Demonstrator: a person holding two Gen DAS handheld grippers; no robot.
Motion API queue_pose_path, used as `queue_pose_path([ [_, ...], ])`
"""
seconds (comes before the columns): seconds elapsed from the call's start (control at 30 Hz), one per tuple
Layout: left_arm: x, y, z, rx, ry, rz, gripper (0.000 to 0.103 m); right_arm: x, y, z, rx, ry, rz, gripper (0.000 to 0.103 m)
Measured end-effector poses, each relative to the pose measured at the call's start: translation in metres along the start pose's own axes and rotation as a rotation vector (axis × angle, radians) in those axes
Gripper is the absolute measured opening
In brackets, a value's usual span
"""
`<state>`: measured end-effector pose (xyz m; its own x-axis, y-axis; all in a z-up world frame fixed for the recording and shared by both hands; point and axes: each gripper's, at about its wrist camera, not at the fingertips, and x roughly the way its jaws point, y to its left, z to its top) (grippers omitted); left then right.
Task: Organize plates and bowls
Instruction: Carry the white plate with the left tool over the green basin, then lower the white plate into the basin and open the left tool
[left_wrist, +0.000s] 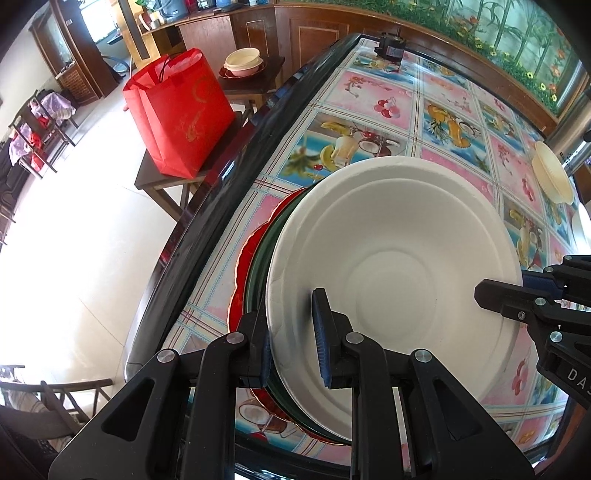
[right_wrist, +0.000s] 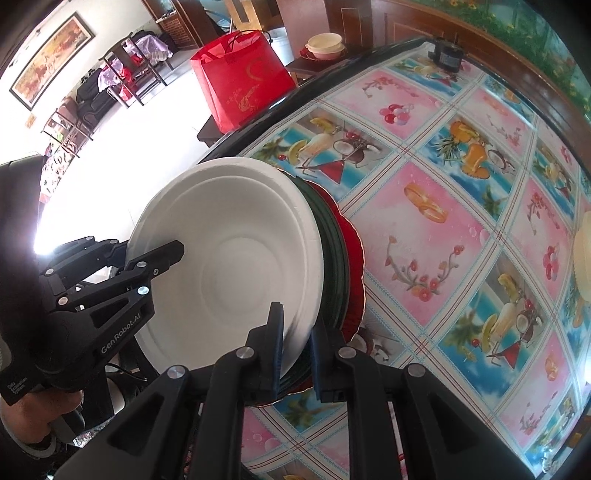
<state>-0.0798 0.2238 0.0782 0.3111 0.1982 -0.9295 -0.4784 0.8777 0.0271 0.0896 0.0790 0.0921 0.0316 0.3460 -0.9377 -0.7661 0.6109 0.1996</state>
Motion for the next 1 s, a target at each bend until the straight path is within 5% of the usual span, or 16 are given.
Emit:
queue_pose_path([
  [0.3, -0.001, -0.001, 0.001, -0.002, -0.004, -0.003, 0.019, 0.0, 0.0, 0.002, -0.008, -0.016, -0.018, 0.014],
  [0.47, 0.0, -0.001, 0.001, 0.004, -0.005, -0.002, 0.019, -0.002, 0.003, 0.003, -0.023, -0.023, -0.018, 0.025],
  [1.0, -0.011, -0.003, 0.002, 0.035, -0.038, 0.042, 0.023, -0.002, 0.007, 0.005, -0.058, -0.025, -0.061, 0.027],
])
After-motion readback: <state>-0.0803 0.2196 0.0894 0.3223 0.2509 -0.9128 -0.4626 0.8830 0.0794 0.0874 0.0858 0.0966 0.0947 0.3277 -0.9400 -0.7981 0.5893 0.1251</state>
